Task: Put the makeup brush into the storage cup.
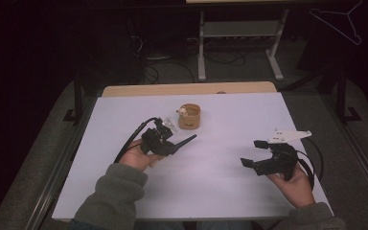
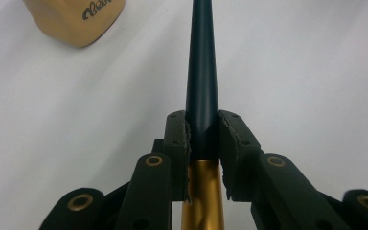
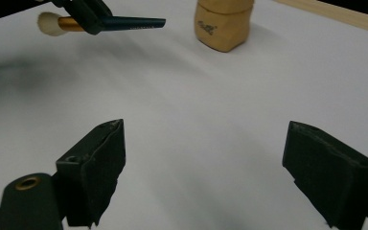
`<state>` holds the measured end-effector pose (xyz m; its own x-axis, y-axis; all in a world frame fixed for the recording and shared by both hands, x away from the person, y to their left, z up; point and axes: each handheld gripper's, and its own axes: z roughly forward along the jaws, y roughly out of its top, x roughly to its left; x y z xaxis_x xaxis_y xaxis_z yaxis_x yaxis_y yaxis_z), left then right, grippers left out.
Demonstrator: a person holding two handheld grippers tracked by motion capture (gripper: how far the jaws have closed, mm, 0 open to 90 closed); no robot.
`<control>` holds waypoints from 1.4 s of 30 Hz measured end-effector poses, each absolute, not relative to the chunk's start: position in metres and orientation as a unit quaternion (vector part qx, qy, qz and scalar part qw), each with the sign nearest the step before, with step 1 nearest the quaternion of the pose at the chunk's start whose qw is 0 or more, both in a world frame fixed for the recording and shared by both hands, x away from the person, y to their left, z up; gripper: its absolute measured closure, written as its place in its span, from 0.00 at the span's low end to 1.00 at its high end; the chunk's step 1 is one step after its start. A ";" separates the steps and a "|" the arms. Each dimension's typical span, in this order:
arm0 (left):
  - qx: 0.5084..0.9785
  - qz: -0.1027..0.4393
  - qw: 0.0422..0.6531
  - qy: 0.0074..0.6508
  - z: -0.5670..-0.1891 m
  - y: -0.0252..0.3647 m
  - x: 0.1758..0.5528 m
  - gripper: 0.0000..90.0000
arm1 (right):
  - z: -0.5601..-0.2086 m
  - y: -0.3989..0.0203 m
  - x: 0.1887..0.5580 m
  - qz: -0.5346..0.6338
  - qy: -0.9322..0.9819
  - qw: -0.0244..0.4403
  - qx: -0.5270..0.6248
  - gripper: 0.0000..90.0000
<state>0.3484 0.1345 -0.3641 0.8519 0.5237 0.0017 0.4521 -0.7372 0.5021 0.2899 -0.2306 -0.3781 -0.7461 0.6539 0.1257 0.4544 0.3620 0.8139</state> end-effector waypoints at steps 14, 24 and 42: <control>0.933 0.074 0.272 0.226 -0.366 0.143 0.314 0.83 | -0.343 -0.191 0.307 0.421 0.866 0.095 0.253 0.18; 0.943 0.061 0.263 0.197 -0.372 0.137 0.300 0.83 | -0.355 -0.149 0.314 0.391 0.897 0.066 0.196 0.19; 0.956 0.029 0.264 0.125 -0.372 0.115 0.280 0.83 | -0.374 -0.116 0.296 0.367 0.925 0.043 0.095 0.32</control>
<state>0.2798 0.1150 -0.3717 0.9671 0.2541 -0.0111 0.2239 -0.8297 0.5113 0.2960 -0.1164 -0.3744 -0.9784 0.2067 -0.0100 0.1437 0.7134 0.6859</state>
